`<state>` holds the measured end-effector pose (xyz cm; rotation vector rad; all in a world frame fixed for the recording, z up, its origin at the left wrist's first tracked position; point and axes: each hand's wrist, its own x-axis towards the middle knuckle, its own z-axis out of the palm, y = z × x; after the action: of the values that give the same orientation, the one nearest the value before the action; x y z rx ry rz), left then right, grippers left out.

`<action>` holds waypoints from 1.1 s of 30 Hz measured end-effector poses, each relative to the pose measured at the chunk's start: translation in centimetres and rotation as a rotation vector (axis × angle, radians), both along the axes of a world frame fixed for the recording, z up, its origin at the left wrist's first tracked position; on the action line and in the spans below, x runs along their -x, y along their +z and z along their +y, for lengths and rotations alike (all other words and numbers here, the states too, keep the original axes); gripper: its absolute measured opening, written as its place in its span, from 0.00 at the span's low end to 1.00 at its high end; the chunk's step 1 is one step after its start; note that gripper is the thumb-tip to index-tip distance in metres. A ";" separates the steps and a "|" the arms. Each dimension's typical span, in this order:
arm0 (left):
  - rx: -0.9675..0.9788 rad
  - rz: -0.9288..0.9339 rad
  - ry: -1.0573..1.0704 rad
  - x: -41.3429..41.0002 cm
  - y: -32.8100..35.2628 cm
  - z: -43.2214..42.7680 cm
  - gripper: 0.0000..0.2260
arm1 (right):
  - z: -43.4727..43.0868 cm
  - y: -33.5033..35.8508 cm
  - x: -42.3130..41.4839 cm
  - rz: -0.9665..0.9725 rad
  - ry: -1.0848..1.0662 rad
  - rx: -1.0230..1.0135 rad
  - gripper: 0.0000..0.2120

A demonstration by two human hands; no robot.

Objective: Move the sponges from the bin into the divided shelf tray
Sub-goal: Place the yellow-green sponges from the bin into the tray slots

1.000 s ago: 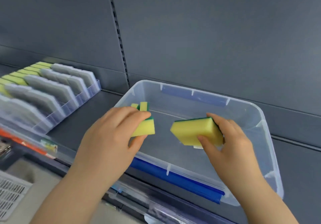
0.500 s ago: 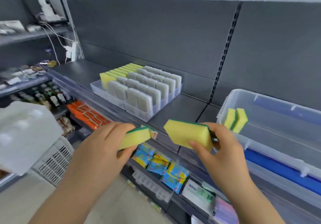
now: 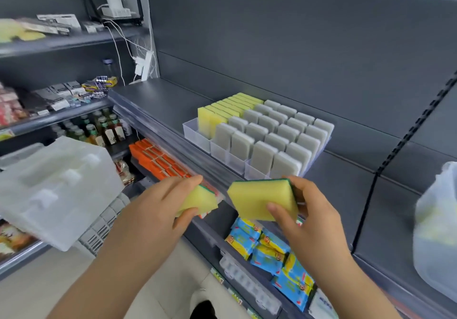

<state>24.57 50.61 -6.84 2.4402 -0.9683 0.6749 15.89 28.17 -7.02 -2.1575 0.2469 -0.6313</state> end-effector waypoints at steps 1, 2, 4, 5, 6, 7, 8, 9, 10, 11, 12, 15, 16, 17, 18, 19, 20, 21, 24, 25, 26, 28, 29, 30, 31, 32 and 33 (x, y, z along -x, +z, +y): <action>-0.020 0.004 0.006 -2.1 0.1 0.1 0.20 | 0.1 0.0 -1.9 -0.006 -0.003 -0.003 0.20; -0.041 0.007 0.014 -4.3 0.3 0.3 0.20 | 0.1 0.2 -3.9 -0.019 -0.007 -0.004 0.21; -0.069 0.019 0.033 -9.0 0.6 0.7 0.20 | 0.1 0.8 -8.4 -0.057 -0.010 -0.023 0.21; -0.075 0.022 0.047 -11.3 0.8 0.9 0.20 | -0.1 1.2 -10.8 -0.071 -0.010 -0.039 0.21; -0.074 0.031 0.062 -13.4 1.0 1.1 0.19 | -0.2 1.8 -13.1 -0.074 -0.007 -0.047 0.21; -0.069 0.045 0.073 -15.5 1.2 1.3 0.20 | -0.4 2.5 -15.4 -0.072 -0.010 -0.040 0.21; -0.064 0.060 0.078 -17.4 1.4 1.4 0.20 | -0.4 3.1 -17.6 -0.068 -0.017 -0.023 0.21; -0.058 0.068 0.076 -19.3 1.7 1.6 0.21 | -0.5 3.7 -19.7 -0.065 -0.026 -0.004 0.21; -0.050 0.073 0.072 -21.2 2.0 1.7 0.21 | -0.5 4.1 -21.8 -0.055 -0.028 0.012 0.21; -0.048 0.080 0.066 -22.9 2.2 1.7 0.21 | -0.5 4.4 -23.6 -0.039 -0.029 0.032 0.20; -0.045 0.088 0.062 -24.4 2.4 1.7 0.22 | -0.4 4.6 -25.2 -0.023 -0.032 0.055 0.20; -0.006 0.130 0.037 -28.5 2.5 1.6 0.22 | 0.1 4.7 -29.1 0.023 -0.050 0.100 0.18; 0.013 0.154 0.013 -29.7 2.3 1.6 0.22 | 0.3 4.6 -30.0 0.042 -0.069 0.099 0.18; 0.035 0.177 -0.011 -30.9 2.1 1.5 0.22 | 0.5 4.4 -30.8 0.058 -0.099 0.104 0.18; 0.051 0.196 -0.036 -32.3 2.0 1.3 0.21 | 0.6 4.1 -31.6 0.069 -0.126 0.112 0.19; 0.066 0.207 -0.057 -33.1 1.9 1.2 0.21 | 0.7 4.1 -32.0 0.079 -0.148 0.124 0.19; 0.077 0.225 -0.094 -34.6 1.8 1.1 0.21 | 1.0 3.8 -32.8 0.093 -0.185 0.136 0.20; 0.084 0.236 -0.125 -35.8 1.8 1.1 0.20 | 1.3 3.6 -33.4 0.102 -0.220 0.149 0.20; 0.085 0.252 -0.275 -40.0 1.9 1.5 0.20 | 2.6 3.2 -35.4 0.125 -0.356 0.219 0.20; 0.078 0.264 -0.319 -41.6 2.0 1.6 0.20 | 3.0 3.2 -36.0 0.141 -0.397 0.239 0.20; 0.073 0.275 -0.353 -43.1 2.0 1.7 0.20 | 3.5 3.3 -36.5 0.166 -0.425 0.253 0.19; 0.054 0.273 -0.409 -46.3 1.7 1.6 0.20 | 4.4 3.2 -37.3 0.235 -0.448 0.255 0.20; 0.041 0.265 -0.438 -47.6 1.5 1.3 0.20 | 4.9 3.0 -37.7 0.267 -0.450 0.250 0.20; 0.029 0.262 -0.467 -48.8 1.2 0.9 0.20 | 5.3 2.7 -38.2 0.287 -0.457 0.255 0.20; 0.018 0.264 -0.496 -49.7 0.9 0.5 0.20 | 5.7 2.5 -38.6 0.298 -0.470 0.272 0.20; 0.009 0.266 -0.527 -50.4 0.7 0.2 0.20 | 6.2 2.2 -39.0 0.305 -0.483 0.294 0.20; 0.002 0.269 -0.562 -51.0 0.5 -0.2 0.21 | 6.6 2.0 -39.3 0.316 -0.495 0.314 0.20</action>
<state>75.54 50.42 -6.29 2.0324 -1.4386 0.1490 55.20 34.79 -5.04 -2.5161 0.9262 -0.6268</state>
